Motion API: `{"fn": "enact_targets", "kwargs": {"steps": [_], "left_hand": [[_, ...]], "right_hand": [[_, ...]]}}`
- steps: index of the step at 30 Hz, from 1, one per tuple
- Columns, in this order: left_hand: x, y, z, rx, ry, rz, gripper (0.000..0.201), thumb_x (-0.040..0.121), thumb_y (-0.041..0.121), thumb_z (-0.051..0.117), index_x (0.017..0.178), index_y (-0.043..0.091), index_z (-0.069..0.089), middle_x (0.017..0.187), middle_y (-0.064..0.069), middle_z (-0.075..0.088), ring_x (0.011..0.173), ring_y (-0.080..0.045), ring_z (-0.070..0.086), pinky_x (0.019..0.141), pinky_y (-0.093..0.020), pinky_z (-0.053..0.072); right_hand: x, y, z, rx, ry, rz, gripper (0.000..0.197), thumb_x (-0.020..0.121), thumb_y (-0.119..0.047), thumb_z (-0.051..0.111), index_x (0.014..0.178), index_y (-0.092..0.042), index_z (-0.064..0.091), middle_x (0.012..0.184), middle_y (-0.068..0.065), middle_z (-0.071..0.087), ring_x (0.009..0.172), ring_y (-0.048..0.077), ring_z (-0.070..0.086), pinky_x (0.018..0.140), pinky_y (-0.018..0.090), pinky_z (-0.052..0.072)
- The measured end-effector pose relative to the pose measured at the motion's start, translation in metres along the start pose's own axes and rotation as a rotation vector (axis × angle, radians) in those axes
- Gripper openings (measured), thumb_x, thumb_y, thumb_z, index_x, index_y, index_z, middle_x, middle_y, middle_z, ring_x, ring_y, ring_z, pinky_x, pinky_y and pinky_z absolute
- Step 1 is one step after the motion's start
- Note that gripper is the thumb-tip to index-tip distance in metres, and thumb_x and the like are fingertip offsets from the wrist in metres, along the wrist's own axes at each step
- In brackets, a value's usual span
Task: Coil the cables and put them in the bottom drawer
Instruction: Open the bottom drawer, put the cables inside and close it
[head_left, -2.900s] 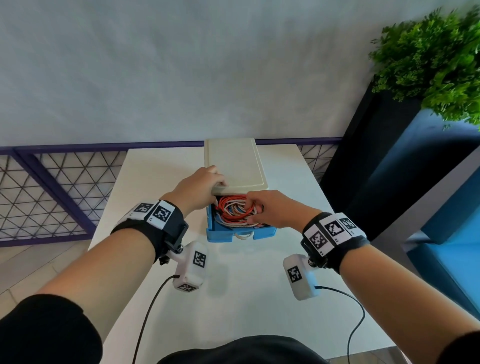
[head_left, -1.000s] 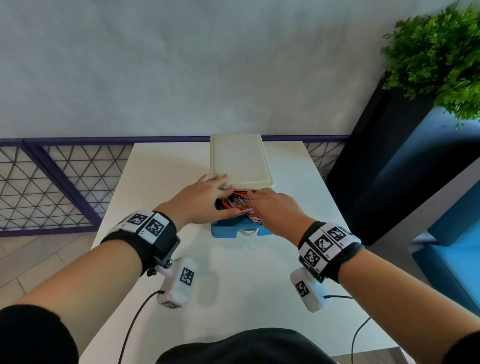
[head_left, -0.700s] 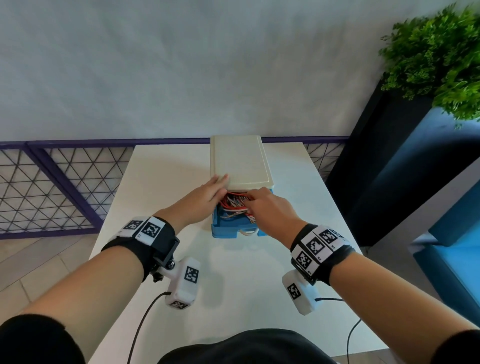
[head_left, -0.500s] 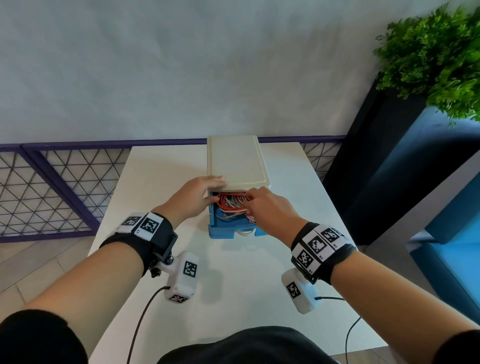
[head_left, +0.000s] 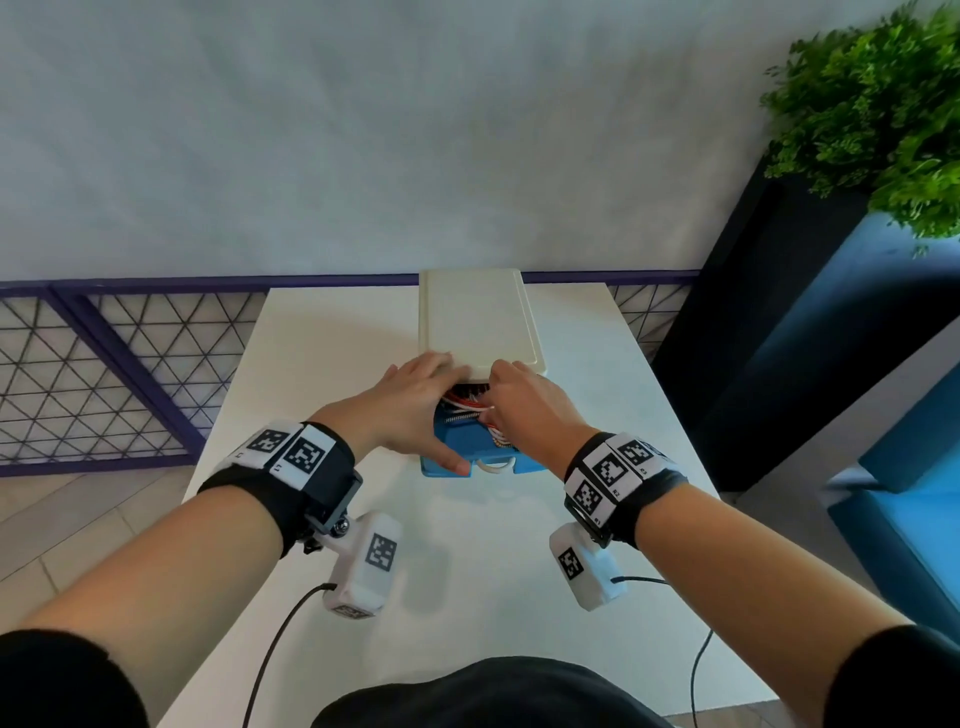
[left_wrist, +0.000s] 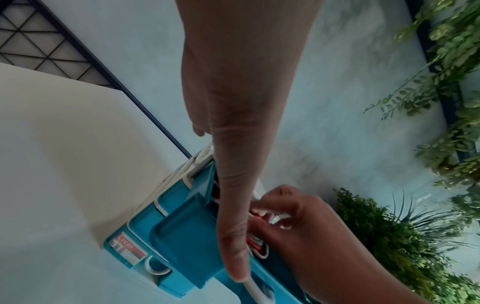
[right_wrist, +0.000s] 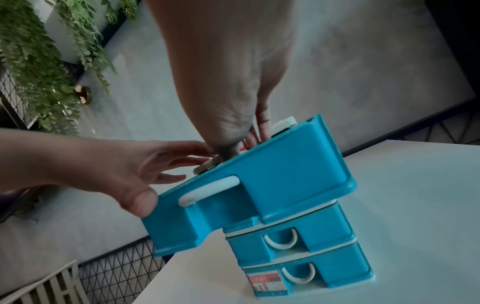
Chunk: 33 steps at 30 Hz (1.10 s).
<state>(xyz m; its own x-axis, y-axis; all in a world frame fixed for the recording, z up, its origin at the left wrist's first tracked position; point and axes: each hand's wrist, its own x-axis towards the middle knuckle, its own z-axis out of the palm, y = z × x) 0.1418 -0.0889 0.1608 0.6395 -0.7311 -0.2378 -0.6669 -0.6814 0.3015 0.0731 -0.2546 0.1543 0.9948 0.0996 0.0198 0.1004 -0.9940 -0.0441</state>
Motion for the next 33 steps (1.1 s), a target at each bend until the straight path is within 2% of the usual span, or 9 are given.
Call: {"fn": "enact_targets", "kwargs": {"steps": [2, 4, 8, 17, 19, 23, 26, 31, 33], "left_hand": [[0.001, 0.002, 0.0, 0.016, -0.014, -0.015, 0.12, 0.047, 0.068, 0.076, 0.145, 0.037, 0.014, 0.154, 0.001, 0.011, 0.144, -0.024, 0.007, 0.117, -0.053, 0.015], [0.002, 0.004, -0.001, 0.057, -0.012, -0.034, 0.123, 0.047, 0.069, 0.076, 0.146, 0.032, 0.014, 0.155, 0.0, 0.011, 0.144, -0.025, 0.008, 0.117, -0.053, 0.015], [0.002, 0.008, -0.006, 0.091, 0.019, -0.032, 0.119, 0.048, 0.068, 0.077, 0.145, 0.026, 0.022, 0.146, 0.002, 0.022, 0.136, -0.023, 0.019, 0.115, -0.045, 0.022], [0.009, 0.005, -0.012, 0.047, 0.101, 0.002, 0.089, 0.054, 0.057, 0.08, 0.129, 0.026, 0.045, 0.124, 0.004, 0.04, 0.116, -0.02, 0.035, 0.098, -0.038, 0.041], [0.013, 0.005, -0.011, 0.046, 0.158, 0.0, 0.069, 0.063, 0.047, 0.079, 0.121, 0.026, 0.05, 0.118, 0.003, 0.042, 0.11, -0.02, 0.037, 0.085, -0.036, 0.045], [0.025, 0.012, -0.003, 0.099, 0.378, 0.002, 0.025, 0.081, 0.019, 0.066, 0.103, 0.02, 0.055, 0.105, -0.003, 0.044, 0.101, -0.026, 0.042, 0.063, -0.033, 0.038], [0.034, 0.014, 0.003, 0.117, 0.469, 0.001, 0.017, 0.08, 0.007, 0.057, 0.094, 0.016, 0.057, 0.097, -0.006, 0.047, 0.092, -0.029, 0.045, 0.061, -0.034, 0.037], [0.035, 0.012, 0.008, 0.121, 0.515, 0.008, 0.016, 0.08, 0.011, 0.061, 0.094, 0.016, 0.057, 0.097, -0.007, 0.048, 0.09, -0.028, 0.044, 0.064, -0.033, 0.035], [0.031, 0.013, 0.009, 0.11, 0.469, -0.009, 0.019, 0.08, 0.014, 0.062, 0.097, 0.016, 0.055, 0.1, -0.007, 0.047, 0.092, -0.028, 0.043, 0.066, -0.033, 0.035]], "right_hand": [[0.002, 0.0, -0.004, 0.107, 0.05, 0.032, 0.042, 0.085, -0.028, 0.068, 0.119, -0.009, 0.054, 0.112, 0.009, 0.048, 0.093, 0.028, 0.057, 0.07, 0.036, 0.047], [0.006, 0.004, -0.007, 0.099, 0.091, 0.062, 0.063, 0.075, -0.037, 0.077, 0.122, -0.011, 0.043, 0.115, 0.009, 0.047, 0.091, 0.028, 0.057, 0.074, 0.036, 0.049], [0.016, 0.015, -0.007, -0.057, 0.075, 0.112, 0.08, 0.067, -0.061, 0.072, 0.127, -0.016, 0.044, 0.12, 0.007, 0.049, 0.106, 0.025, 0.049, 0.087, 0.039, 0.043], [0.026, 0.021, -0.005, 0.025, 0.071, 0.129, 0.06, 0.077, -0.059, 0.065, 0.118, -0.018, 0.051, 0.118, 0.005, 0.05, 0.107, 0.025, 0.046, 0.085, 0.038, 0.044], [0.027, 0.026, -0.008, 0.107, 0.055, 0.131, 0.049, 0.084, -0.053, 0.061, 0.118, -0.019, 0.055, 0.119, 0.005, 0.051, 0.111, 0.026, 0.046, 0.088, 0.038, 0.042], [0.028, 0.028, -0.009, 0.155, 0.07, 0.132, 0.036, 0.093, -0.044, 0.052, 0.119, -0.019, 0.057, 0.121, 0.003, 0.052, 0.113, 0.025, 0.046, 0.089, 0.036, 0.041], [0.026, 0.028, -0.004, 0.145, 0.11, 0.133, 0.035, 0.094, -0.041, 0.051, 0.12, -0.019, 0.057, 0.121, 0.003, 0.053, 0.112, 0.025, 0.046, 0.09, 0.037, 0.042], [0.026, 0.026, -0.004, 0.132, 0.124, 0.139, 0.035, 0.094, -0.042, 0.05, 0.119, -0.019, 0.056, 0.12, 0.003, 0.053, 0.111, 0.026, 0.046, 0.09, 0.037, 0.042], [0.024, 0.026, -0.003, 0.139, 0.104, 0.14, 0.035, 0.095, -0.042, 0.05, 0.12, -0.019, 0.056, 0.121, 0.003, 0.053, 0.112, 0.025, 0.046, 0.091, 0.037, 0.041]]}}
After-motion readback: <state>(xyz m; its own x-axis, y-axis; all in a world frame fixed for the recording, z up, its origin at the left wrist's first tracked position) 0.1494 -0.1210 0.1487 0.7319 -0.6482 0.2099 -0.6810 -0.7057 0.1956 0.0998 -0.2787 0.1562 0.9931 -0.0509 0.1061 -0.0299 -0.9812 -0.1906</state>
